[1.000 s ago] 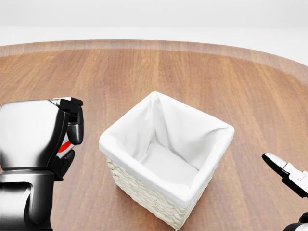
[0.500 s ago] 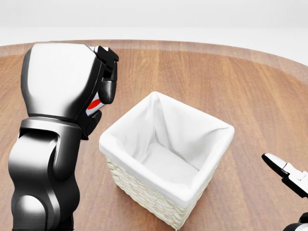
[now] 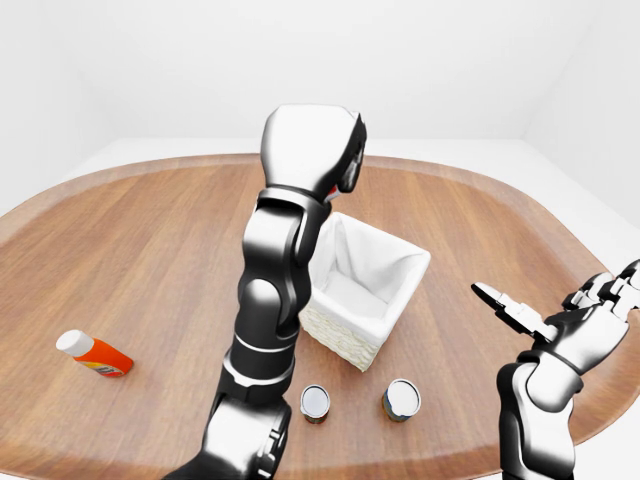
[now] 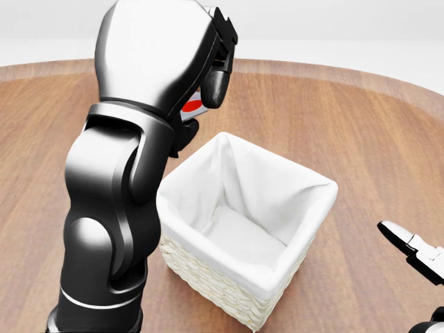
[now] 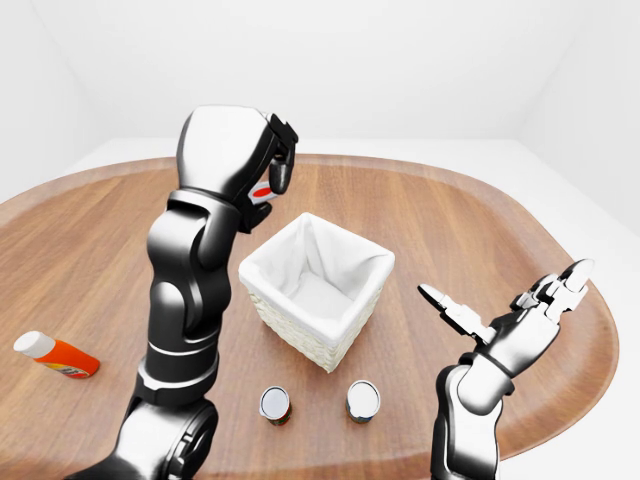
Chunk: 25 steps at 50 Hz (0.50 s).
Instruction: Pick up the alphabet soup and the cream cheese box, and put them in the basket.
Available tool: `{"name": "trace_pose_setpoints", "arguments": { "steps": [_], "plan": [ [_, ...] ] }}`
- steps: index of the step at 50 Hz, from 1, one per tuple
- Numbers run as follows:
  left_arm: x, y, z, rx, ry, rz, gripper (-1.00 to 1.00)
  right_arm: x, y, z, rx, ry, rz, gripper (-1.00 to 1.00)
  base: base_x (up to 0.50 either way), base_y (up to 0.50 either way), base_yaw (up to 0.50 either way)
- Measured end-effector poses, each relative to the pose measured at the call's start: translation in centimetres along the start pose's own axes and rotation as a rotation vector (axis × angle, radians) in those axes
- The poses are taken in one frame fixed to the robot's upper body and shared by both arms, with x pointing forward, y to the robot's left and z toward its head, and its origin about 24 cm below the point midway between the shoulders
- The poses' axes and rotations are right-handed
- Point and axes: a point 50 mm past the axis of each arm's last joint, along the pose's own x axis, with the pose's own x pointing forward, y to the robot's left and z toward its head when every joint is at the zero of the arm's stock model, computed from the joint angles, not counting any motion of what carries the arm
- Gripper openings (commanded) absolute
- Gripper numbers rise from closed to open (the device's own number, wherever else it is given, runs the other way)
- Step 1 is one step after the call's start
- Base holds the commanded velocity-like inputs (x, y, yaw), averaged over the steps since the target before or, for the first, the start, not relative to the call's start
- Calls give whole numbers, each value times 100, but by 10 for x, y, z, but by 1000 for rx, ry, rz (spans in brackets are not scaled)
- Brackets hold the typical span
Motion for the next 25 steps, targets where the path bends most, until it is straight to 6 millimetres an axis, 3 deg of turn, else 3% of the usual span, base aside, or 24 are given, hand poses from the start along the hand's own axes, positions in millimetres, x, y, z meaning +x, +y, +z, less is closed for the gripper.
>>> {"name": "trace_pose_setpoints", "arguments": {
  "steps": [25],
  "plan": [
    [33,-52,17,-280,-75,-83,-100,0,0,0,-1,3,1,100,0,0,0]
  ]
}}
